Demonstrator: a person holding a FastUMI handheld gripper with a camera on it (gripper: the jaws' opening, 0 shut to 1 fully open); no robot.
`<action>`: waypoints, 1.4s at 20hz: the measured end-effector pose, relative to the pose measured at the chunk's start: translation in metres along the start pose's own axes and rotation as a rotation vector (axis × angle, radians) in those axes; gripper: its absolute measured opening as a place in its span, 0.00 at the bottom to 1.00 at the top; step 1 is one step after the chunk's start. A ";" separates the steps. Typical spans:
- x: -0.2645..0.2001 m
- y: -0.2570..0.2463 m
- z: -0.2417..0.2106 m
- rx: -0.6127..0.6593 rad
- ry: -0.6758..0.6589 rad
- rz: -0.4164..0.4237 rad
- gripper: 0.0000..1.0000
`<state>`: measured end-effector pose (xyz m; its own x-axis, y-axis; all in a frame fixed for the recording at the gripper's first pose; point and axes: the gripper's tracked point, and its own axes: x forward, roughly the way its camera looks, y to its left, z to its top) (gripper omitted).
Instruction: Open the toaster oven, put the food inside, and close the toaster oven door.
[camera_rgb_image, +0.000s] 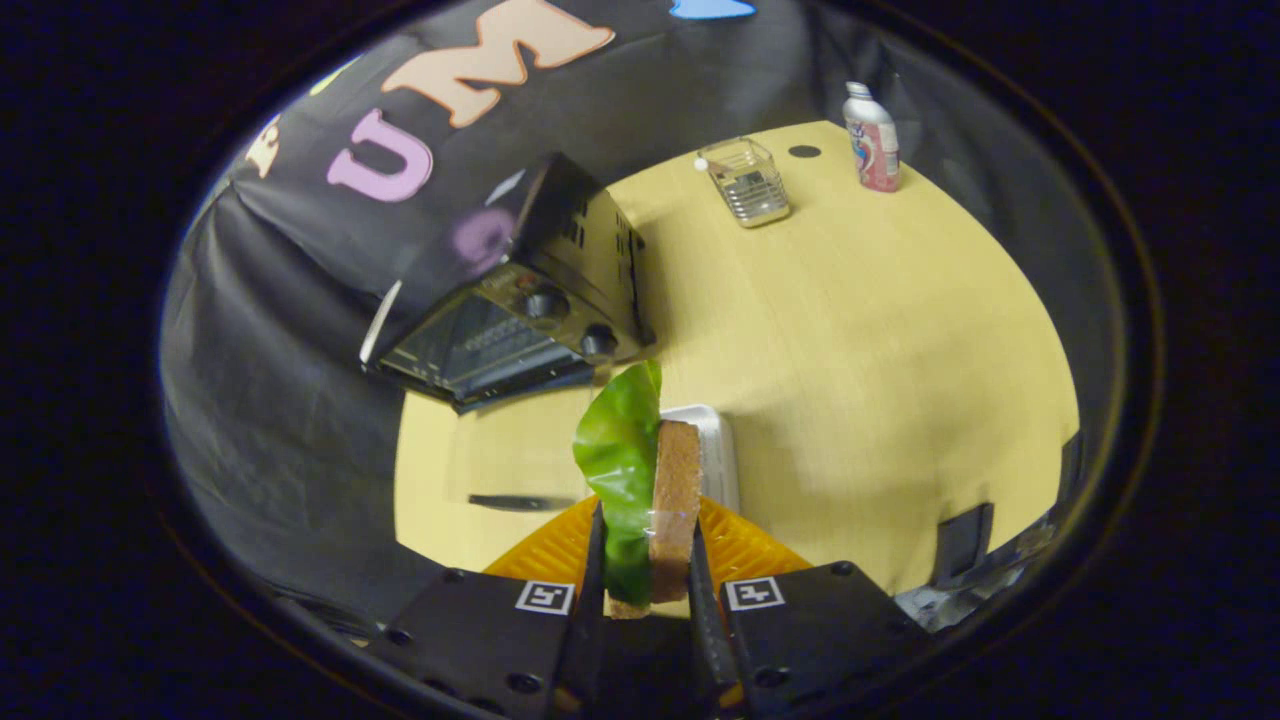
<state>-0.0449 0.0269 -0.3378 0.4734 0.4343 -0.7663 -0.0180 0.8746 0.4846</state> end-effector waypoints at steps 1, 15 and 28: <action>-0.003 0.011 0.001 0.027 -0.017 0.031 0.41; 0.091 0.192 -0.021 0.323 -0.234 0.318 0.40; 0.187 0.215 0.036 0.468 -0.417 0.312 0.40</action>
<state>0.0717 0.2881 -0.3622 0.8077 0.4496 -0.3814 0.1285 0.4971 0.8581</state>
